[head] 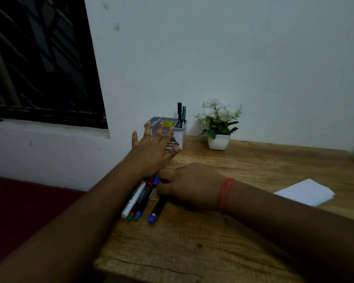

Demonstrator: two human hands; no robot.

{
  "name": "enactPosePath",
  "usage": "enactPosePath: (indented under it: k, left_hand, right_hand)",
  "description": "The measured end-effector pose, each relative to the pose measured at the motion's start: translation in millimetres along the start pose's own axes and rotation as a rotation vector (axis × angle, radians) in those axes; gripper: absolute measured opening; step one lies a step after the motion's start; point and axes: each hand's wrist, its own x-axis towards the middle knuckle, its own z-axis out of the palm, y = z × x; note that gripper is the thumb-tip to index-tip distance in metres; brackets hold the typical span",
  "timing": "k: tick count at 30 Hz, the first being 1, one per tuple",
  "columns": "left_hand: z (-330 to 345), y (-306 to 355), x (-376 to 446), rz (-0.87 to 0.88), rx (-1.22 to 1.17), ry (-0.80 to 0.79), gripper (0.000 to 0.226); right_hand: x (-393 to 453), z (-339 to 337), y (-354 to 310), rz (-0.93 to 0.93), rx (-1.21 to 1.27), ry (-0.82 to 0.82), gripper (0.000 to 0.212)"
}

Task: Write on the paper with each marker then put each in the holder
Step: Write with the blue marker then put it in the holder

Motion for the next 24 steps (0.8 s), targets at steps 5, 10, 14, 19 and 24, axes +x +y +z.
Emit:
enactPosePath:
  k: [5, 10, 14, 19, 24]
  left_hand:
    - [-6, 12, -2, 0.051, 0.068, 0.029, 0.092]
    - [-20, 47, -2, 0.187, 0.151, 0.094, 0.089]
    - [-24, 96, -2, 0.325, 0.117, 0.057, 0.087]
    - [-16, 170, 4, 0.426, -0.108, -0.092, 0.076]
    - [2, 202, 4, 0.521, -0.523, -0.008, 0.039]
  right_hand:
    - [-49, -19, 10, 0.105, 0.061, 0.09, 0.041]
    - [-132, -38, 34, 0.483, 0.289, 0.356, 0.016]
    - [-190, -35, 50, 0.818, 0.517, 0.51, 0.02]
    - [-217, -28, 54, 0.966, 0.917, 0.657, 0.021]
    - [-223, -16, 50, 0.97, 1.151, 0.754, 0.008]
